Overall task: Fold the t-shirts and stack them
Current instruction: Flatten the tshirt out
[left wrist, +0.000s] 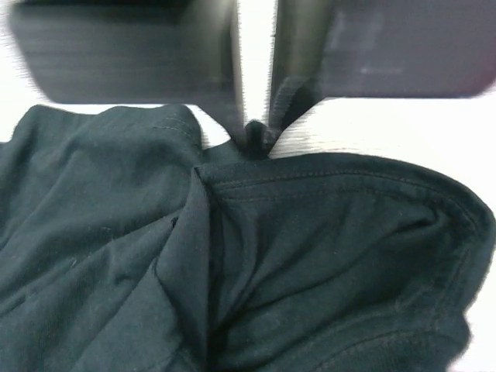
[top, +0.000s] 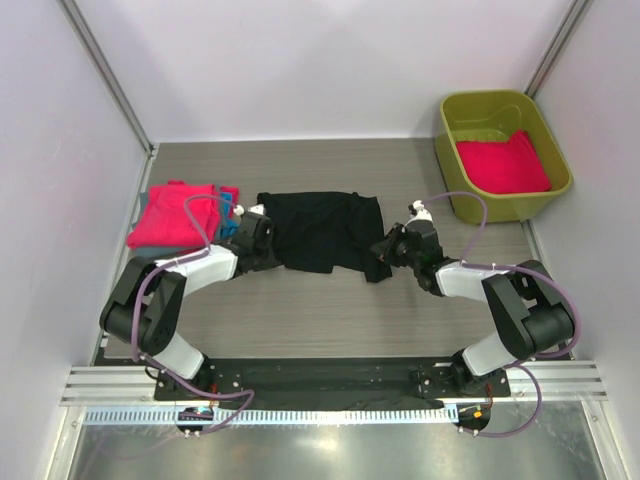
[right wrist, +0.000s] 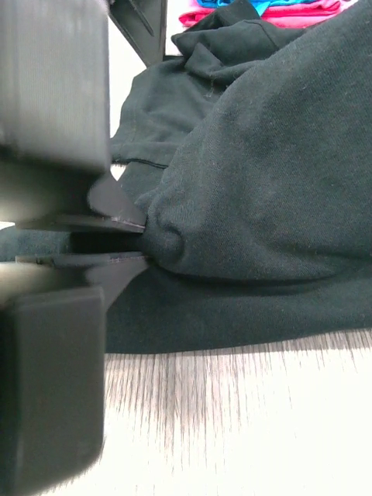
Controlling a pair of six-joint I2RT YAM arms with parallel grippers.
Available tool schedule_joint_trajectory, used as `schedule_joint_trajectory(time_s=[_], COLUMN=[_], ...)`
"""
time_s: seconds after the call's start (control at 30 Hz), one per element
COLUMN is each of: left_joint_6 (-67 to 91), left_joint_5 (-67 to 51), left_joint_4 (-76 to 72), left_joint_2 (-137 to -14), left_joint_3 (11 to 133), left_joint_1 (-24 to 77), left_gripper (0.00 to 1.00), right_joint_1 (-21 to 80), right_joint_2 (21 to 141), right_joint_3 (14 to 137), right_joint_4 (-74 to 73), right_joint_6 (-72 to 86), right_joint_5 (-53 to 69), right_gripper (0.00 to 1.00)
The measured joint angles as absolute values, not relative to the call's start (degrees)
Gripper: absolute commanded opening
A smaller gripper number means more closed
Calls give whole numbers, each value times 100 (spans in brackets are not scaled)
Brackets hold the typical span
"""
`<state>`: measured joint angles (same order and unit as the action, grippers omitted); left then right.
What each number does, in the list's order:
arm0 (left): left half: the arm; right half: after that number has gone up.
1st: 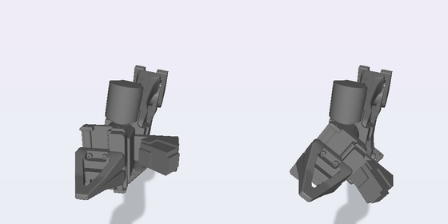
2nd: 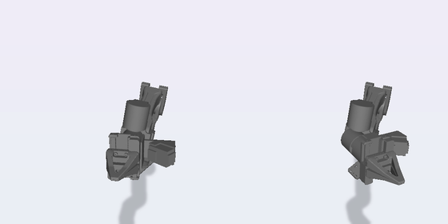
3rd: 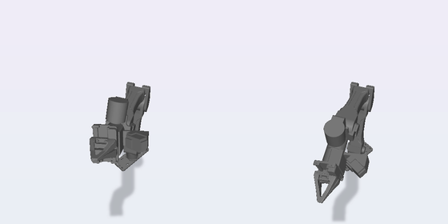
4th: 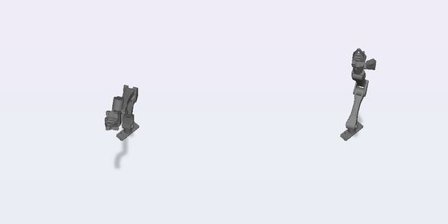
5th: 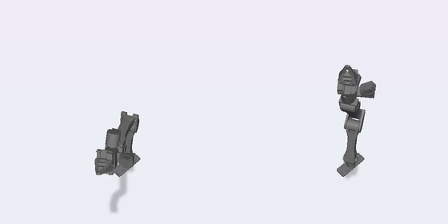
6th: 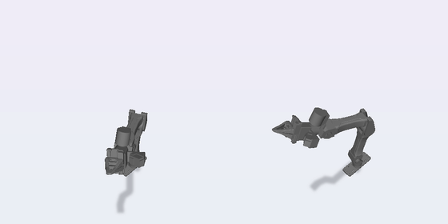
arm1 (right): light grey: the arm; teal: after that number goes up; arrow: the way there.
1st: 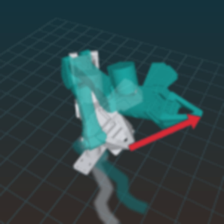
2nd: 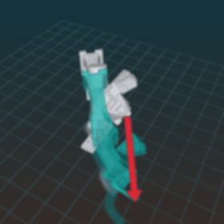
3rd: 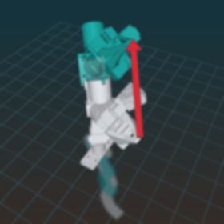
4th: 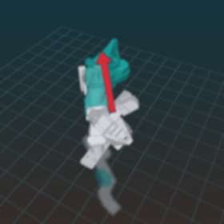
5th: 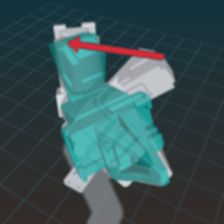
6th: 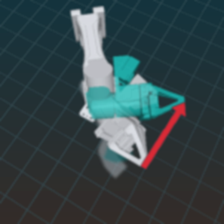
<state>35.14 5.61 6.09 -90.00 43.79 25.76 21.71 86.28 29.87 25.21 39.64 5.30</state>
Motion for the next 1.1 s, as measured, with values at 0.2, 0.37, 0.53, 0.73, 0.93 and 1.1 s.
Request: schedule_joint_trajectory(time_s=[0.2,0.37,0.53,0.73,0.93,1.1], left_joint_6=[3465,3675,4101,4285,4261,4174], left_joint_5=[545,521,137,-176,-366,-478], left_joint_4=[635,985,1330,2132,2508,2703], left_joint_2=[-8814,-7738,-6145,-5404,-5354,-5356], left_joint_3=[4285,4119,4154,4912,5221,5221], left_joint_1=[2576,2576,2491,1992,1933,1931], left_gripper=[0,0,0,0,0,0], right_joint_1=[2110,1962,1542,1269,1374,2167], right_joint_2=[8552,8311,8178,7555,6862,6661], right_joint_3=[2943,2919,2891,2563,2265,2222], right_joint_4=[2453,2147,1747,1632,1944,2281], right_joint_6=[3983,4023,4130,4195,3962,3503], right_joint_5=[388,-75,-436,-639,-421,-244], right_gripper=[39,41,43,56,62,61])
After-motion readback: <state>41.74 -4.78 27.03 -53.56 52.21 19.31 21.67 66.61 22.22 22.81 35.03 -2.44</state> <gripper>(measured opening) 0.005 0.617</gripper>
